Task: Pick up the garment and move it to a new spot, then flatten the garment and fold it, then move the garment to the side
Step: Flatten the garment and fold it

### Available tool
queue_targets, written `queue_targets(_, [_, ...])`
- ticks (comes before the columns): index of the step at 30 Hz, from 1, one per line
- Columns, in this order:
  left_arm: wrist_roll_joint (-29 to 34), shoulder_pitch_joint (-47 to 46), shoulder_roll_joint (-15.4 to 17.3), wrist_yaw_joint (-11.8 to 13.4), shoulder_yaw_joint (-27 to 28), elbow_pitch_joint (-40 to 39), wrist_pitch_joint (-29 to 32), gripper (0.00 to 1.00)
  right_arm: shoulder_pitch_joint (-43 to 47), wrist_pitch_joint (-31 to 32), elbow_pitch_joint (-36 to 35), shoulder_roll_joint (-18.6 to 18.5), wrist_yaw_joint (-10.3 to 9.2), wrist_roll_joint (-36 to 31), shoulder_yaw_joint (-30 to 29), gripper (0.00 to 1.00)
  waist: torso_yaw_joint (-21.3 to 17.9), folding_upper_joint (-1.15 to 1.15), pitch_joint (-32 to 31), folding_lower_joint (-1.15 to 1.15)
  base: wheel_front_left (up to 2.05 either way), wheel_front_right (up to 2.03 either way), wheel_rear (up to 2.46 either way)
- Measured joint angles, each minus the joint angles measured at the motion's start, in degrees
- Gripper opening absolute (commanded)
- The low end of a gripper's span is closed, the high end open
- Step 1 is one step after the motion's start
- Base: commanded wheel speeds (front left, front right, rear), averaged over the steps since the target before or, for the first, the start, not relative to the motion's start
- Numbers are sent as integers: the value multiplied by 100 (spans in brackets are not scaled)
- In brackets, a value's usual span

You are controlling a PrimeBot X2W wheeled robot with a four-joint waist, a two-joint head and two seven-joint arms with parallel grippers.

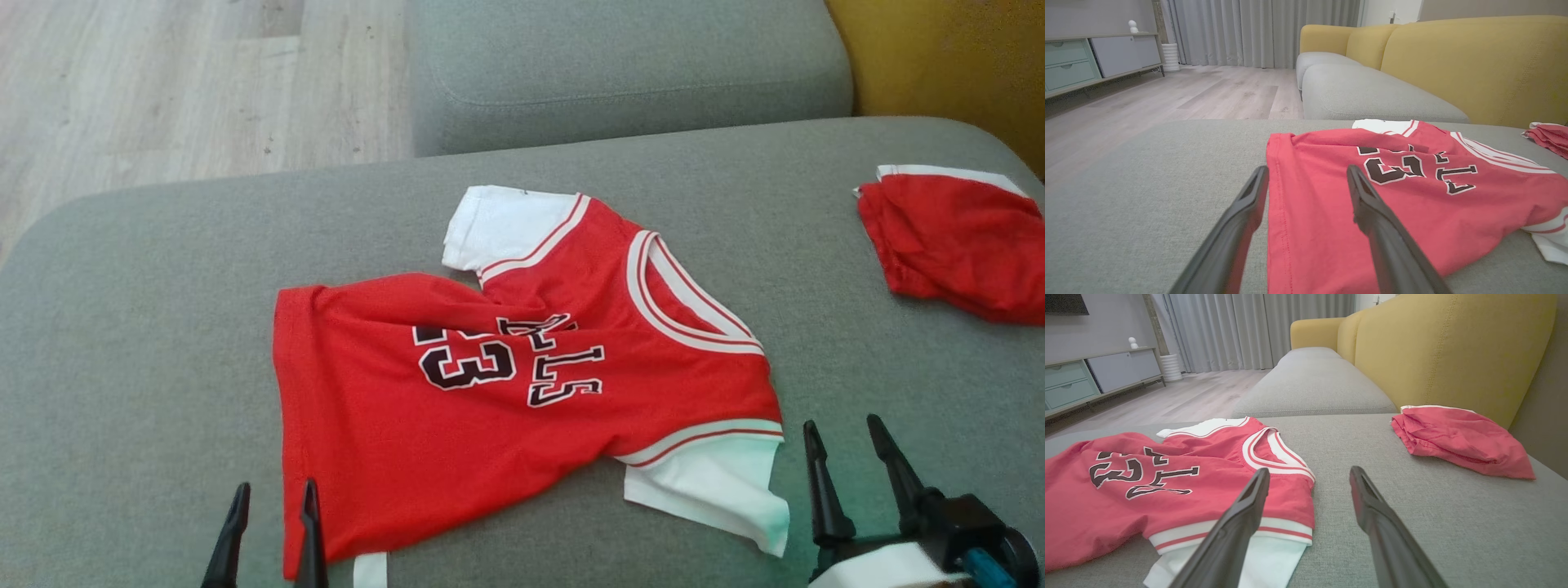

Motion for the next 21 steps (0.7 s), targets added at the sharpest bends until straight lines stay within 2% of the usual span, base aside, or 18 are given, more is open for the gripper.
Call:
queue_targets(5, [561,2,-369,-436,550,237,0,100,-1,0,78,0,0,-31,109,100,62,0,-37,0,0,0,0])
queue_targets(11, [943,3,-742,-884,1032,409,0,100,-3,-1,87,1,0,-45,182,100,56,0,-71,0,0,0,0])
queue_targets(18, [1278,194,-871,-1193,1246,492,0,100,-4,15,156,1,0,15,238,100,-52,0,-88,0,0,0,0])
queue_targets(21, [1437,477,-829,-1402,1126,744,11,100,13,478,301,3,0,90,313,100,-104,0,-70,0,0,0,0])
